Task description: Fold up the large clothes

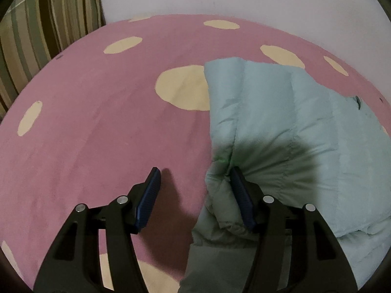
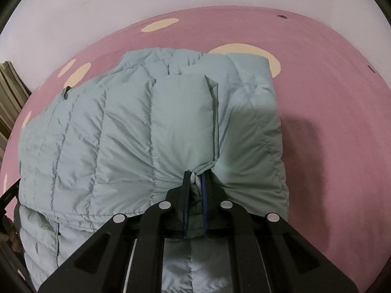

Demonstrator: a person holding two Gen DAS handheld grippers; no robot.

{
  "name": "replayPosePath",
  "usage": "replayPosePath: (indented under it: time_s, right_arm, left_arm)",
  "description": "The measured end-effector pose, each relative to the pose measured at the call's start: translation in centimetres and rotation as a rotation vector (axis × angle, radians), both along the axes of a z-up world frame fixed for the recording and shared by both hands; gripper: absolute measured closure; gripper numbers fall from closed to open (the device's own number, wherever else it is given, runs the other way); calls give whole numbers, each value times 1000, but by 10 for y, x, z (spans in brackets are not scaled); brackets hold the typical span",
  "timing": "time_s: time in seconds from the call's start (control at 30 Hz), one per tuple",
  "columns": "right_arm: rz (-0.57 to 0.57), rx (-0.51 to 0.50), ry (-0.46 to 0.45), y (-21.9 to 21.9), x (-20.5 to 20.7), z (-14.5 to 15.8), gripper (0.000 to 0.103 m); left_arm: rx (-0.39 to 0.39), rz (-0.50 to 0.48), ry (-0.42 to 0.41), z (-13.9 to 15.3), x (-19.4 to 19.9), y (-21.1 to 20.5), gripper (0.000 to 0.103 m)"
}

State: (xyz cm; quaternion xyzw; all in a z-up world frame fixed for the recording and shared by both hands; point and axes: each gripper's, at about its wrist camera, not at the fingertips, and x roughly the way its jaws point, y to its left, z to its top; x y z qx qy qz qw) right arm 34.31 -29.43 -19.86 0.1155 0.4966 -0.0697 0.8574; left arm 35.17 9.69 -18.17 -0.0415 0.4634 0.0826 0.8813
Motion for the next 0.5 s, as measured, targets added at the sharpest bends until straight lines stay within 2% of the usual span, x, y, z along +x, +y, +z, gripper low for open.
replayPosePath:
  time_s: [0.1, 0.2, 0.33, 0.43, 0.5]
  right_arm:
    - [-7, -20, -30, 1, -4, 23, 90]
    - [-11, -12, -92, 4, 0, 41, 75]
    - [11, -22, -114, 15, 25, 43, 74]
    - [-3, -57, -88, 18, 39, 40, 74]
    - [-32, -41, -58, 12, 37, 35, 75]
  left_arm:
    - [-39, 15, -59, 20, -8, 5, 44]
    - [-72, -17, -97, 36, -1, -5, 44]
    - [-63, -63, -97, 36, 23, -31, 44]
    - [-37, -90, -78, 30, 40, -50, 44]
    - [-43, -90, -56, 24, 45, -55, 44]
